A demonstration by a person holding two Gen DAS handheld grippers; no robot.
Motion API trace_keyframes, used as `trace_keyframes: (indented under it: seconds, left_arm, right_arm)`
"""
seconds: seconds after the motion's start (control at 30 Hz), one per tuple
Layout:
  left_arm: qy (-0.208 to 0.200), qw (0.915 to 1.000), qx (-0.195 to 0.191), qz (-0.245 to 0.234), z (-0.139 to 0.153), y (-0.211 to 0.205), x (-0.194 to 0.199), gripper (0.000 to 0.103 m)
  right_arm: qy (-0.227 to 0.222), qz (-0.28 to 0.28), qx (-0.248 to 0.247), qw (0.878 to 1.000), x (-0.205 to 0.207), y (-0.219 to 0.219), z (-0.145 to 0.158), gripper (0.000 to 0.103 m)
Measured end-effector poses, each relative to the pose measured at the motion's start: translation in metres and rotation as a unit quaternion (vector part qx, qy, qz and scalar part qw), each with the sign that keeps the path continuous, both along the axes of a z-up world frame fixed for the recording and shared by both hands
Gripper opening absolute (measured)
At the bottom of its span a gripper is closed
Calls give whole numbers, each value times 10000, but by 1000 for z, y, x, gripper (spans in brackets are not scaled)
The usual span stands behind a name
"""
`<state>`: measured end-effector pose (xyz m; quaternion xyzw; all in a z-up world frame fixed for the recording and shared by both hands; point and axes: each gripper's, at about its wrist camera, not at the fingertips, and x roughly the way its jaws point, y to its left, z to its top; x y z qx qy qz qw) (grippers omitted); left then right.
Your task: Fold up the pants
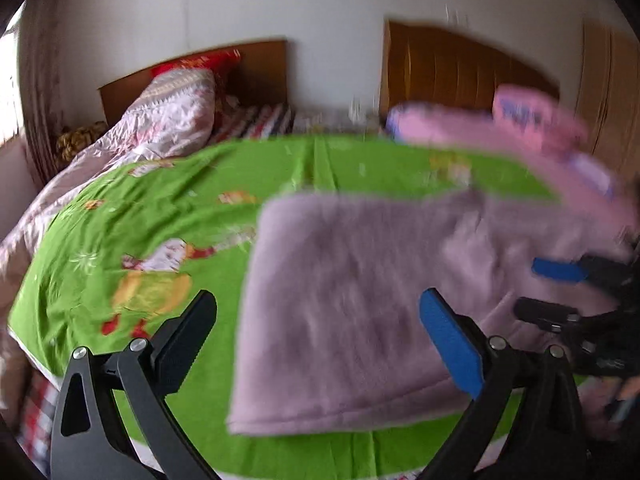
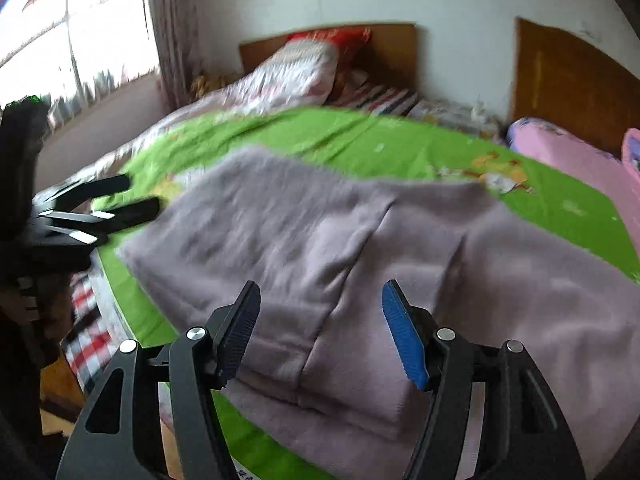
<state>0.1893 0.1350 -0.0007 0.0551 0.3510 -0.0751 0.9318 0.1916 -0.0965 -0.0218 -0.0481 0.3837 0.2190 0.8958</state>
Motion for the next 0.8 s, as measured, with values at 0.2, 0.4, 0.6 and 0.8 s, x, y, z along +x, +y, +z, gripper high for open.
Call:
trace_keyframes:
  seconds: [0.2, 0.4, 0.6, 0.8]
  left_arm:
    - [424, 9989, 121, -175, -46, -2, 9, 102]
    - [281, 9972, -571, -399, 13, -1, 11, 101]
    - [690, 9954, -350, -571, 25, -24, 98, 101]
    - [1154, 9931, 68, -200, -30, -22, 155, 102]
  right_arm:
    - [146, 228, -132, 9995, -6, -7, -22, 63]
    - [-37, 236, 196, 9995, 2, -20, 4, 66]
    - [68, 679, 275, 9973, 53, -10, 23, 76]
    - [638, 610, 195, 9959, 89, -10, -14, 78]
